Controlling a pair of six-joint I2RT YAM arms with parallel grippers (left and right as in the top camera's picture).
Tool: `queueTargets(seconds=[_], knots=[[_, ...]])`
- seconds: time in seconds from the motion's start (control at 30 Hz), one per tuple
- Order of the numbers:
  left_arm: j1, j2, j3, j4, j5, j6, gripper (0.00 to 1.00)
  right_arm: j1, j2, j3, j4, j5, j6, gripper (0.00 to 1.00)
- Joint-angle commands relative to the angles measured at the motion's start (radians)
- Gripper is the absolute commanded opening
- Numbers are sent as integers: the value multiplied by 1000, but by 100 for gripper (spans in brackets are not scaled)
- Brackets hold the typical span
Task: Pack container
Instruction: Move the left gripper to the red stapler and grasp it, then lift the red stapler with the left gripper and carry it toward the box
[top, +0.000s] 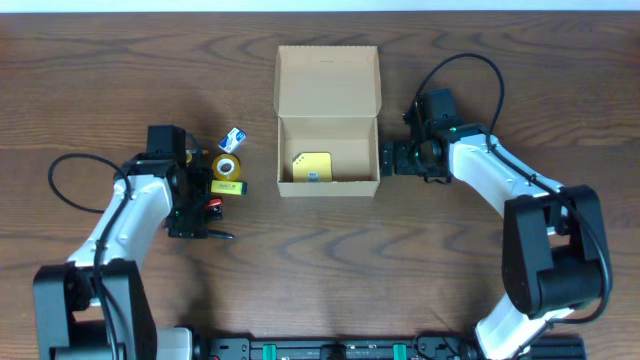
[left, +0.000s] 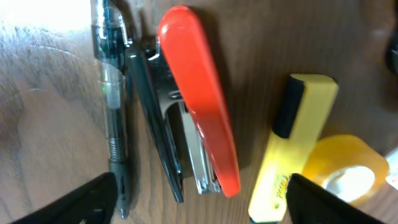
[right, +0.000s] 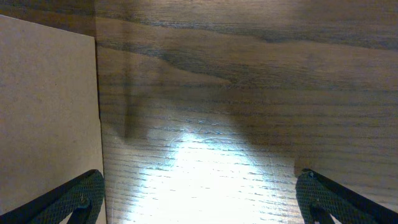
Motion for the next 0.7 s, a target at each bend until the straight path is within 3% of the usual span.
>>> queueTargets(seconds=[0.0,0.33,0.43,0.67], knots=[[2,36,-3,-1,-14,-69,79,-7,1,-2,-1,-4,-13,99],[2,89,-3,19,-14,-94,63,-7,1,-2,-1,-4,-13,99],[2,98,-3,19,-15,-95,48,-7,1,-2,-1,-4,-13,99],[2,101,-3,19,-14,-94,32,-7,1,-2,-1,-4,-13,99]])
